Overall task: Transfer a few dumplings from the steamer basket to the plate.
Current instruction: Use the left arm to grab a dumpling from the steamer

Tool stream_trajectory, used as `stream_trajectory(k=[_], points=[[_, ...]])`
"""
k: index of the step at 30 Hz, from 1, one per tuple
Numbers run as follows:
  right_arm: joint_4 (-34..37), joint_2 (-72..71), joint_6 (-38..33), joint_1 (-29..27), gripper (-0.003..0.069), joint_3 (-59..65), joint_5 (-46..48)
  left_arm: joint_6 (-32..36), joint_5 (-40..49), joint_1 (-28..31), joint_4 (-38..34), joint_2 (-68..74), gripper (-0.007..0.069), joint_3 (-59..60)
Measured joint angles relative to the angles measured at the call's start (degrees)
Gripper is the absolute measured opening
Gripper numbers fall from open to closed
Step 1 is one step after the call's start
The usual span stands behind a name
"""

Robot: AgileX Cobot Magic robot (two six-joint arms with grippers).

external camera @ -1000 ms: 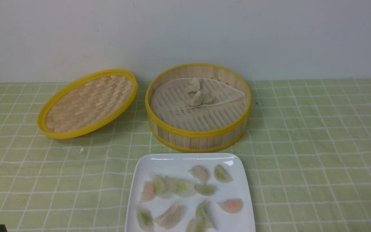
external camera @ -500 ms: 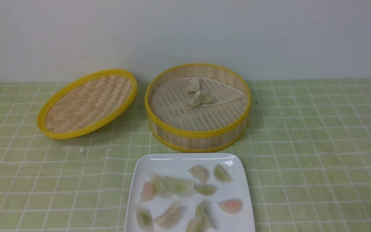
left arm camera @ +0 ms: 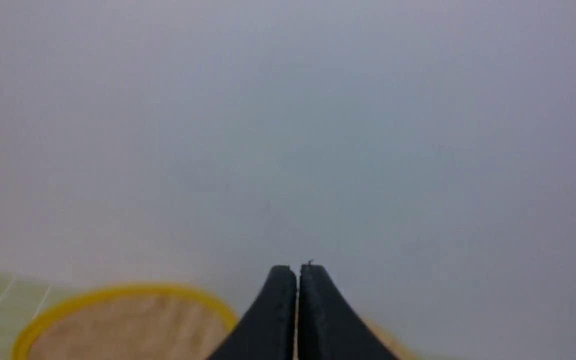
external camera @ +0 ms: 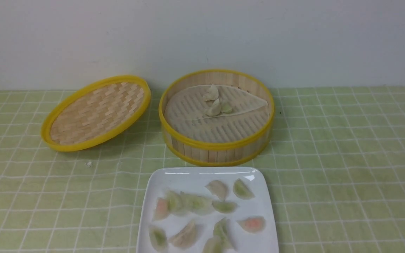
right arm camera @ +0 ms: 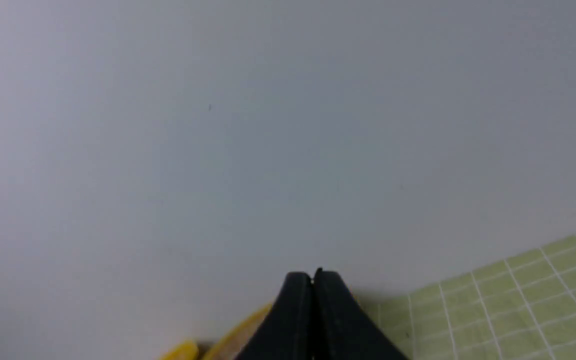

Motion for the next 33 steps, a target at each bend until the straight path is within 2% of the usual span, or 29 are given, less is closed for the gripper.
stream_trajectory(k=[3,7,11,13,15,20,25,33], points=[[-3.58,12.66,-4.15,0.0,-0.0015,-11.72,14.28,5.24,19.57,0.0,0.01,15.74,-0.0006,-15.08],[-6.32,26.17,-9.44,0.0,-0.0015,-23.58,29.8,14.9,32.38,0.0,-3.79,33.16,-0.0006,-26.29],[-6.73,34.42,-11.74,0.0,-0.0015,-29.11,35.66,24.37,36.02,-1.86,-9.96,48.05,-0.0006,-35.14],[-6.73,36.26,-11.97,0.0,-0.0015,-29.83,36.13,29.42,36.79,-4.89,-11.29,55.51,-0.0006,-40.72],[-6.51,37.17,-12.11,0.0,-0.0015,-29.85,36.3,31.14,37.32,-7.21,-11.51,61.0,-0.0006,-44.99],[-6.1,37.4,-12.34,0.0,-0.0015,-29.85,36.68,31.91,41.41,-13.04,-8.89,77.06,-0.0006,-59.23],[-6.1,37.4,-12.33,0.0,-0.0015,-29.85,37.81,31.91,44.63,-16.17,-5.16,89.27,-0.0006,-71.53],[-6.06,37.4,-12.14,0.0,-0.0015,-29.85,39.06,32.03,45.45,-16.92,-3.49,105.43,-0.0006,-87.79]])
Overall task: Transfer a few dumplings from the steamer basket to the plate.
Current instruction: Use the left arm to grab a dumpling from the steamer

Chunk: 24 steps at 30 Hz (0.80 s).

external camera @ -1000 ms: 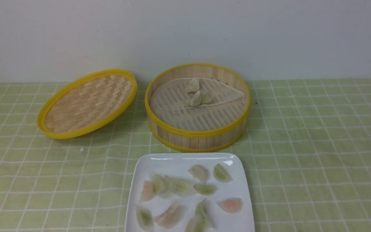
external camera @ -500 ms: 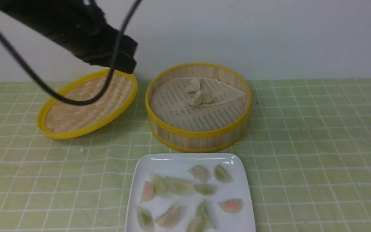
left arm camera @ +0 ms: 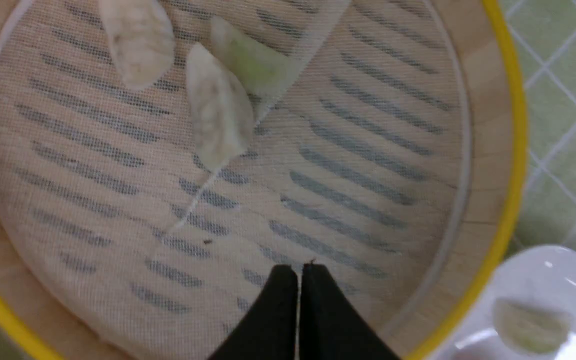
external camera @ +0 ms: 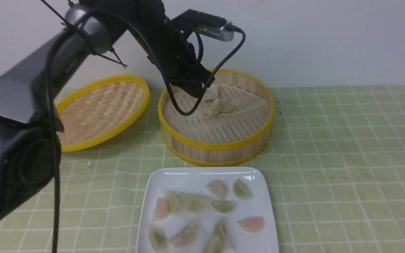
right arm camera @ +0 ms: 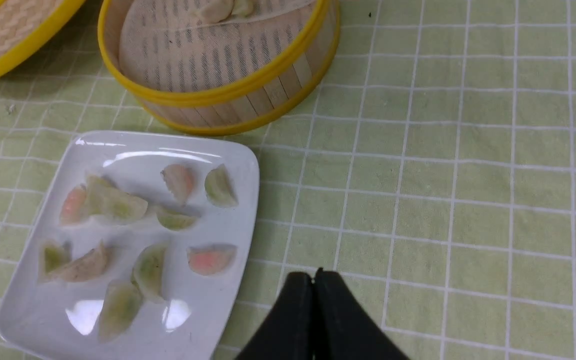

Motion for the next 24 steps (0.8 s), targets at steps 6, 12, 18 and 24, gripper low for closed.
stream_trajectory(k=[6,12,18,24], points=[[0.0,0.0,0.72,0.0,-0.0015,0.0,0.12,2.64,-2.88,0.0,-0.46,9.9,0.0025,-8.53],[0.0,0.0,1.05,0.0,-0.0015,0.0,0.19,3.7,-6.47,-0.02,-2.08,12.07,0.02,-9.23],[0.0,0.0,1.05,0.0,-0.0015,0.0,0.19,3.7,-10.79,-0.02,-2.44,13.61,0.0422,-9.64],[0.0,0.0,1.05,0.0,-0.0015,0.0,0.23,3.86,-12.4,-0.02,-2.23,17.11,0.0383,-9.64]])
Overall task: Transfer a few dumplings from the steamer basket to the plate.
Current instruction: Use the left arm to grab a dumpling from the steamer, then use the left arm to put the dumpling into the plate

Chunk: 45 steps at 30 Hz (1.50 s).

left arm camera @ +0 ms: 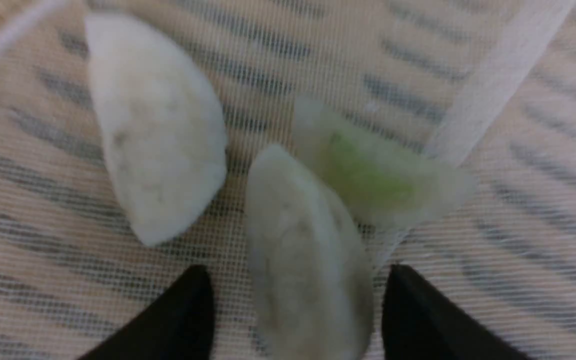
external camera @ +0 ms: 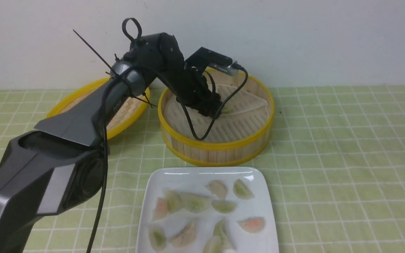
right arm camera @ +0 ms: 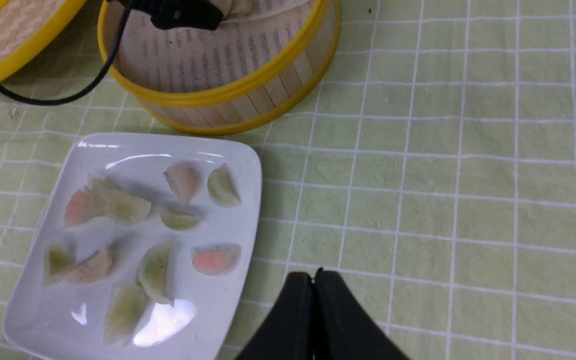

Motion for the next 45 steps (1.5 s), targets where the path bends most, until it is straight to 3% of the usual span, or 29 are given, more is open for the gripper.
stream_trajectory(k=[4,12,19,25,30,38,45], points=[[0.0,0.0,0.0,0.0,-0.0015,0.0,0.13,-0.12,0.37,0.0,-0.07,0.06,0.0229,-0.2],[-0.48,0.04,0.0,0.0,-0.0015,0.0,2.07,-1.52,7.39,-0.05,0.12,-3.03,0.0236,-0.2],[-0.54,0.04,0.0,0.0,-0.0015,0.0,2.91,-2.93,13.06,-0.05,0.27,-14.56,0.0236,-0.2],[-0.7,0.04,-0.23,0.0,-0.0015,0.0,4.34,-10.8,13.85,-0.05,1.17,-27.6,0.0236,1.64],[-0.7,0.04,-2.25,0.0,-0.0015,0.0,6.49,-12.12,13.85,-0.58,1.71,-39.68,0.0236,13.28],[-0.71,0.04,-3.58,0.0,-0.0015,0.0,7.1,-10.7,12.84,-6.77,2.4,-61.41,0.0235,56.89],[-0.4,0.04,-5.14,0.0,-0.0015,0.0,7.1,-8.64,-8.1,-9.04,2.4,-60.66,0.0235,74.58]])
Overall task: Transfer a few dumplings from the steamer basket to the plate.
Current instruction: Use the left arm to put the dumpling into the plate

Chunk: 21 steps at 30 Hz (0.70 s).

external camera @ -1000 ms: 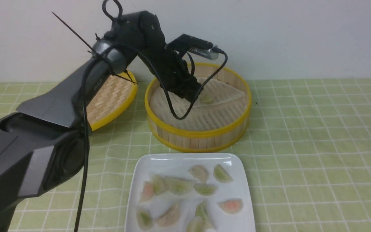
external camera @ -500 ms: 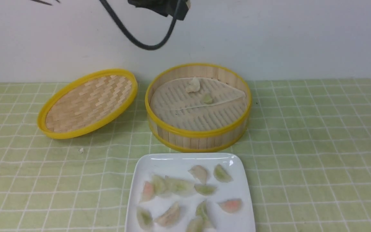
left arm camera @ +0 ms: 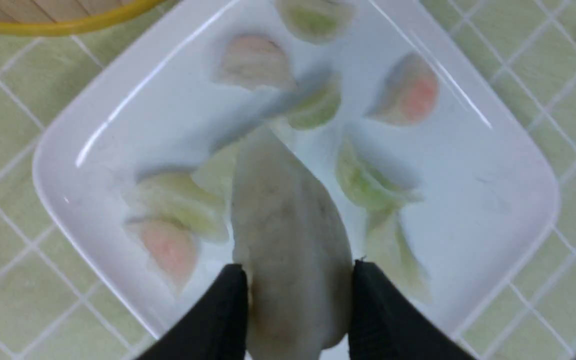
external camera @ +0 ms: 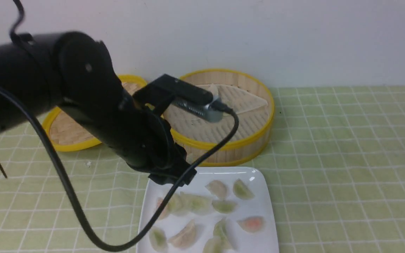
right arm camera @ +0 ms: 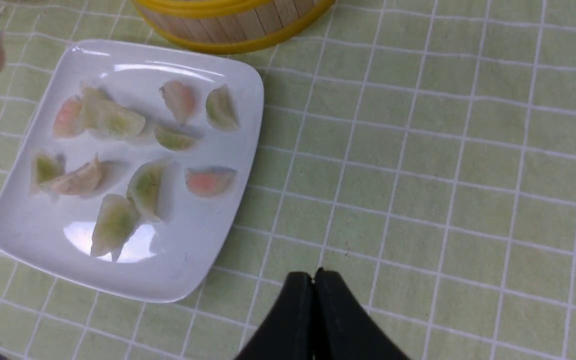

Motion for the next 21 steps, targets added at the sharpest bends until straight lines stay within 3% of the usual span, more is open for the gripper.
stream_trajectory(k=[8,14,21], points=[[1.51,0.0,-0.41,0.0,-0.0015,0.0,0.0,0.6,-16.63,-0.02,2.14,11.66,0.0235,1.25],[1.68,0.0,-0.43,0.0,-0.0015,0.0,0.0,0.59,-19.32,-0.02,3.45,17.2,0.0241,1.25],[1.79,0.0,-0.61,0.0,-0.0015,0.0,-0.24,0.54,-19.58,-0.02,3.45,17.76,0.0379,1.25]])
